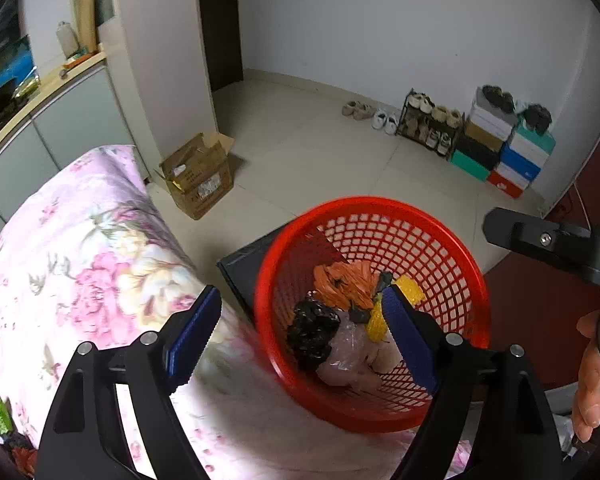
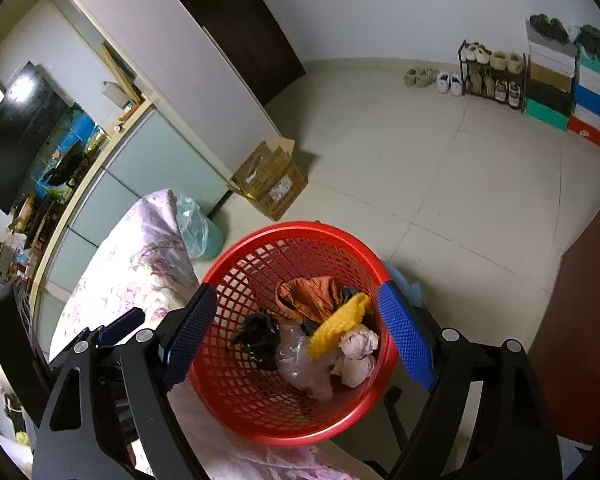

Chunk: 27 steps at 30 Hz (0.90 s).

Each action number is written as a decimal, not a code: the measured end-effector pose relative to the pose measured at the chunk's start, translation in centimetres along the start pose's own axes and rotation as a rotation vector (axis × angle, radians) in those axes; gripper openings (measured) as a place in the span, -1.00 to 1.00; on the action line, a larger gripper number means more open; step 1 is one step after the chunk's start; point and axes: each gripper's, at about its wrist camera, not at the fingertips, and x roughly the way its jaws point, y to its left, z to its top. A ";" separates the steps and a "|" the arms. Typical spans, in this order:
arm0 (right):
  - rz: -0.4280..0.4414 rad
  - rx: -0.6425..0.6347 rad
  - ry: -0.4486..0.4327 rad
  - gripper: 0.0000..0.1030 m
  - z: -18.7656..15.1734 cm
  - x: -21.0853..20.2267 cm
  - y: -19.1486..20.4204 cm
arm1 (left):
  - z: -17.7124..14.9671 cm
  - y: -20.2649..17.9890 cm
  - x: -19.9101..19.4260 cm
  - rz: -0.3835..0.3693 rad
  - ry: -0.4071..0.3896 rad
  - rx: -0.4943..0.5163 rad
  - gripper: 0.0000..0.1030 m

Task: Collect trash
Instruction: 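Move both open tools back toward the remaining trash on the bedspread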

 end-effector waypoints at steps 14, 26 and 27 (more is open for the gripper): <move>-0.011 -0.169 -0.146 0.55 -1.0 -3.5 4.6 | -1.7 5.1 -7.2 0.067 -0.120 -0.128 0.55; 0.120 -0.340 -0.103 0.55 -4.8 -3.6 12.3 | -6.9 10.9 -13.3 0.136 -0.159 -0.260 0.55; 0.133 -0.360 -0.094 0.55 -5.2 -3.6 13.2 | -7.5 11.5 -14.0 0.151 -0.164 -0.273 0.56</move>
